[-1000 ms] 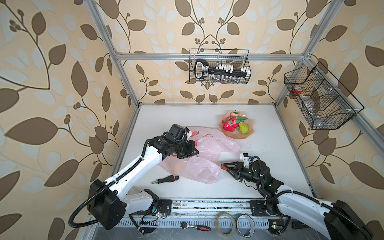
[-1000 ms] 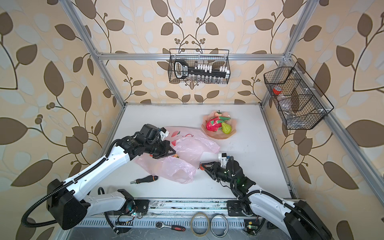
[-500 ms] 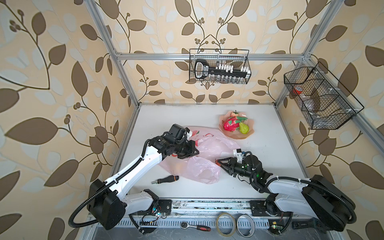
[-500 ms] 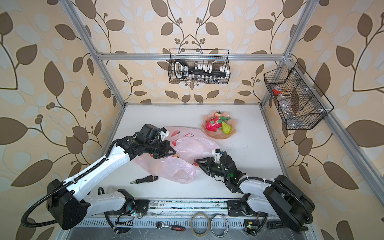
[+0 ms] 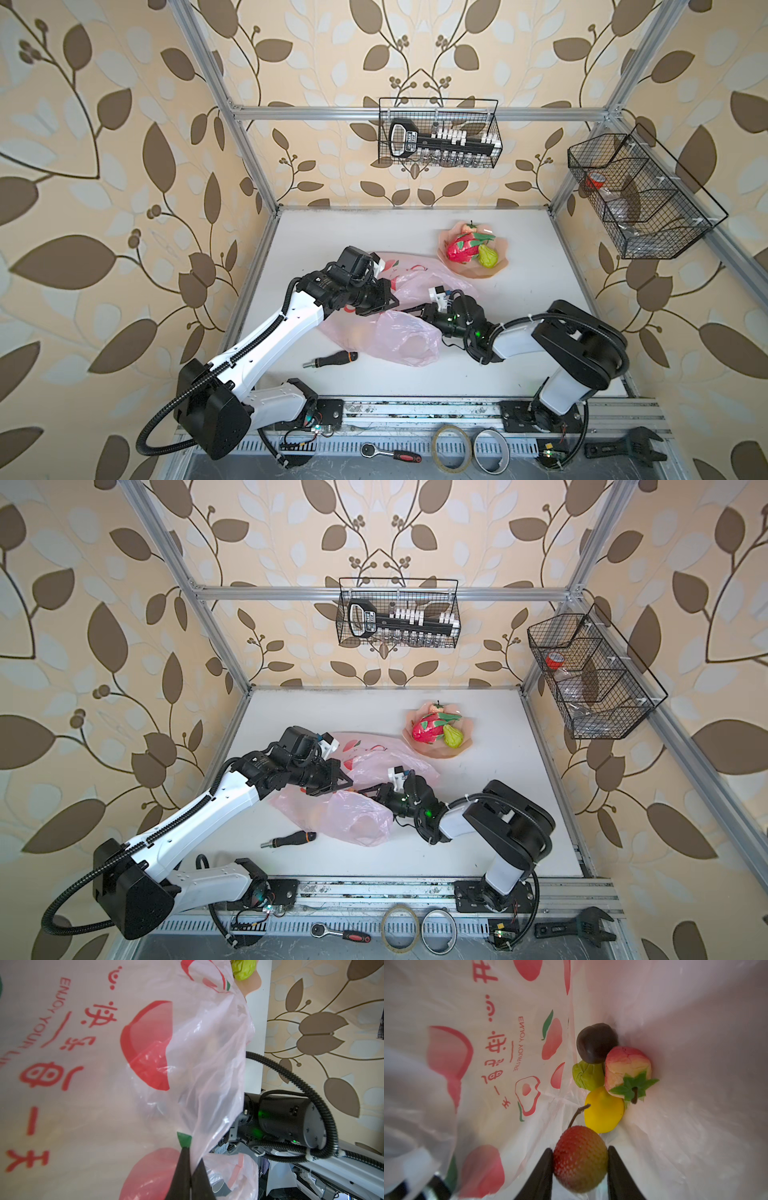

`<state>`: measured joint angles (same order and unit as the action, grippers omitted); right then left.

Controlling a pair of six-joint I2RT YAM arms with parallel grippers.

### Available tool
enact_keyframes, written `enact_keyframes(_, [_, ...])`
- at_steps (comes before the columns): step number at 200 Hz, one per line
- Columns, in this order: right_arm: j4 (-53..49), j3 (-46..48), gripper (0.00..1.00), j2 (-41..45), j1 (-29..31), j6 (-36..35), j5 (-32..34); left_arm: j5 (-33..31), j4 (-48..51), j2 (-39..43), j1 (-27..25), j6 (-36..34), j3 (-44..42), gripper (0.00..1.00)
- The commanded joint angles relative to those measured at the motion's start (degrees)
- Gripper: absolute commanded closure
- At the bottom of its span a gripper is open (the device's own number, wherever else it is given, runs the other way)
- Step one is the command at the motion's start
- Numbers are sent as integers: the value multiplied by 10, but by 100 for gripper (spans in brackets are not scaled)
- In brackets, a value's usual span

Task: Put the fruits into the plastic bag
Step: 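Lower the lychee into the bag mouth held open by the left gripper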

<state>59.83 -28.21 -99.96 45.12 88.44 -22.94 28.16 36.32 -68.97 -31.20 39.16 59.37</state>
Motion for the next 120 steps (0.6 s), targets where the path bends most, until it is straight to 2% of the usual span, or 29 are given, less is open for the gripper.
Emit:
enact_keyframes(1, [83, -37, 84, -48, 13, 60, -6, 15, -12, 3, -5, -6, 25, 100])
enact_keyframes(120, [11, -201, 83, -161, 71, 65, -48, 11, -17, 0, -5, -3, 28, 100])
